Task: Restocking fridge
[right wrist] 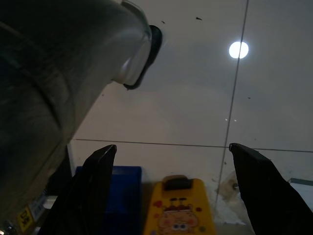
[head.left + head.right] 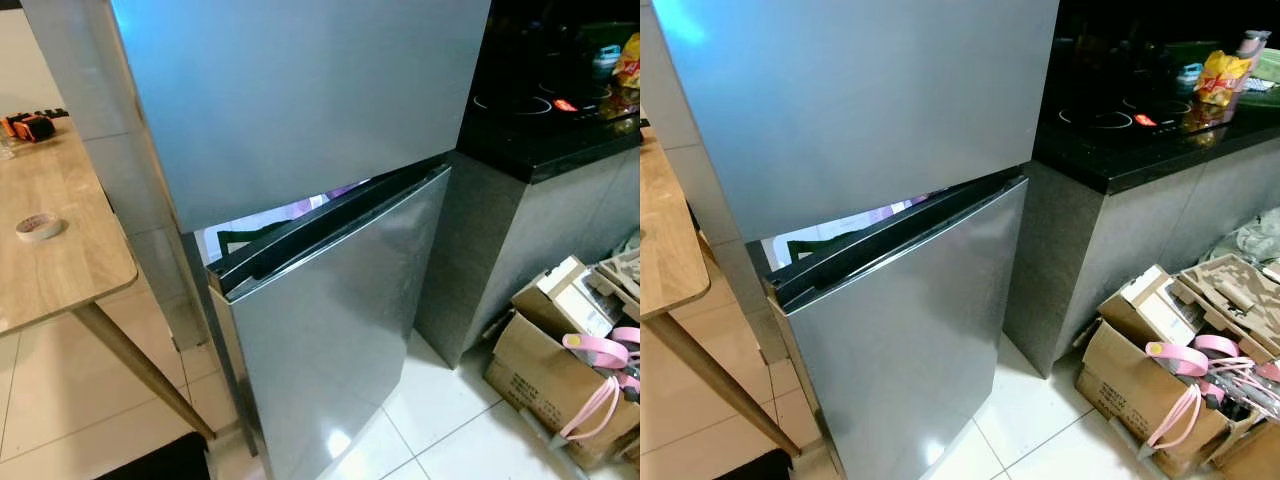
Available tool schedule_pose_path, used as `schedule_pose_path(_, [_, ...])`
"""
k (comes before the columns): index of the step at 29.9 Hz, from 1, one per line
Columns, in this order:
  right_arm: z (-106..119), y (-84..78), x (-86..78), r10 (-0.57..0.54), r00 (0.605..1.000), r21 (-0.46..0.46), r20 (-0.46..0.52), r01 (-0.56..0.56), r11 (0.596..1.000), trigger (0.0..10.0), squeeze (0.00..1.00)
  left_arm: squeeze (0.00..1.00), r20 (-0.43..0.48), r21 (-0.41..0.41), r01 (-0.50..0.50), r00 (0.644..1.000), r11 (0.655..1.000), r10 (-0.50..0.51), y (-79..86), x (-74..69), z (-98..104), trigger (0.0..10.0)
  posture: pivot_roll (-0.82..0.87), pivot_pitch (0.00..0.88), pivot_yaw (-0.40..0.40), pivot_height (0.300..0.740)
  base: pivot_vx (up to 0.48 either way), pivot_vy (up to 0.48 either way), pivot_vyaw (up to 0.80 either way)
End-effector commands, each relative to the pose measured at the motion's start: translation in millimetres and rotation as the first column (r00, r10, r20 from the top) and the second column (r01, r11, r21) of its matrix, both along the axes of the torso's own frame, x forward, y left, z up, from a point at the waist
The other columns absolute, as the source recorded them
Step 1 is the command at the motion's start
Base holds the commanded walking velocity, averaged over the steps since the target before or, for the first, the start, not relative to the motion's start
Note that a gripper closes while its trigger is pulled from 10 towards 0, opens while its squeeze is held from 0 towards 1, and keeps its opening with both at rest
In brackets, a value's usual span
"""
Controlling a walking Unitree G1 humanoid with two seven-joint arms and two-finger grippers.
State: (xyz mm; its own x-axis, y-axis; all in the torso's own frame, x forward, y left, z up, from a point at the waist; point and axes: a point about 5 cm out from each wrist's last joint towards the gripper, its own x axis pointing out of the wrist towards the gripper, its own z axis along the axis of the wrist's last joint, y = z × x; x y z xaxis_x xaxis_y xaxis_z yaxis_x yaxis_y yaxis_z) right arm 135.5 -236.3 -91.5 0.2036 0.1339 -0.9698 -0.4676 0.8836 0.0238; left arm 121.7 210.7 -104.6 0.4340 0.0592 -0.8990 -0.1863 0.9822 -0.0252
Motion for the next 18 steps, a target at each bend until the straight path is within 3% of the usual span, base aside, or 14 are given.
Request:
schedule_pose_path(1, [0.3,1.0,1.3,-0.005,1.000,0.008,0.004,0.005,1.000,10.0,0.00,0.00,-0.009,-0.024,-0.014,1.000,1.000,0.014,-7.8,-3.2,-2.4,10.0,-0.10,0.000,0.013,0.740,0.000,0.000,0.00])
schedule_pose_path(5, [0.3,0.8,1.1,-0.005,1.000,0.010,0.003,0.005,1.000,10.0,0.00,0.00,-0.002,-0.019,-0.055,0.998,0.998,0.055,-7.2,-3.6,-2.4,10.0,-0.10,0.000,0.011,0.740,0.000,0.000,0.00])
schedule_pose_path(8, [0.4,1.1,1.2,-0.005,1.000,0.015,0.005,0.005,1.000,10.0,0.00,0.00,0.038,-0.041,-0.184,0.982,0.982,0.186,-6.0,-3.5,-1.8,10.0,-0.10,0.000,0.010,0.740,0.000,0.000,0.00])
schedule_pose_path(13, [0.6,1.1,1.5,-0.005,1.000,0.018,0.007,0.005,1.000,10.0,0.00,0.00,0.102,-0.098,-0.374,0.918,0.922,0.383,-4.6,-2.4,-0.2,10.0,-0.09,0.000,0.012,0.740,0.000,0.000,0.00])
schedule_pose_path(14, [0.7,0.8,1.6,-0.005,1.000,0.018,0.007,0.005,1.000,10.0,0.00,0.00,0.118,-0.123,-0.420,0.894,0.899,0.433,-4.7,-1.8,0.3,10.0,-0.09,0.000,0.010,0.740,0.000,0.000,0.00])
schedule_pose_path(15, [0.7,0.7,1.7,-0.006,1.000,0.019,0.007,0.006,1.000,10.0,0.00,0.00,0.144,-0.175,-0.493,0.844,0.852,0.517,-4.8,-0.6,1.4,10.0,-0.09,0.000,0.010,0.740,0.000,0.000,0.00])
schedule_pose_path(16, [0.7,0.7,1.7,-0.006,1.000,0.019,0.007,0.006,1.000,10.0,0.00,0.00,0.144,-0.175,-0.493,0.844,0.852,0.517,-4.8,-0.6,1.4,10.0,-0.09,0.000,0.010,0.740,0.000,0.000,0.00])
schedule_pose_path(17, [0.8,0.6,1.7,-0.007,1.000,0.019,0.008,0.007,1.000,10.0,0.00,0.00,0.159,-0.211,-0.540,0.804,0.815,0.573,-4.7,0.0,2.1,10.0,-0.09,0.000,0.010,0.740,0.000,0.000,0.00])
schedule_pose_path(18, [0.8,0.6,1.7,-0.007,1.000,0.019,0.008,0.007,1.000,10.0,0.00,0.00,0.159,-0.211,-0.540,0.804,0.815,0.573,-4.7,0.0,2.1,10.0,-0.09,0.000,0.010,0.740,0.000,0.000,0.00])
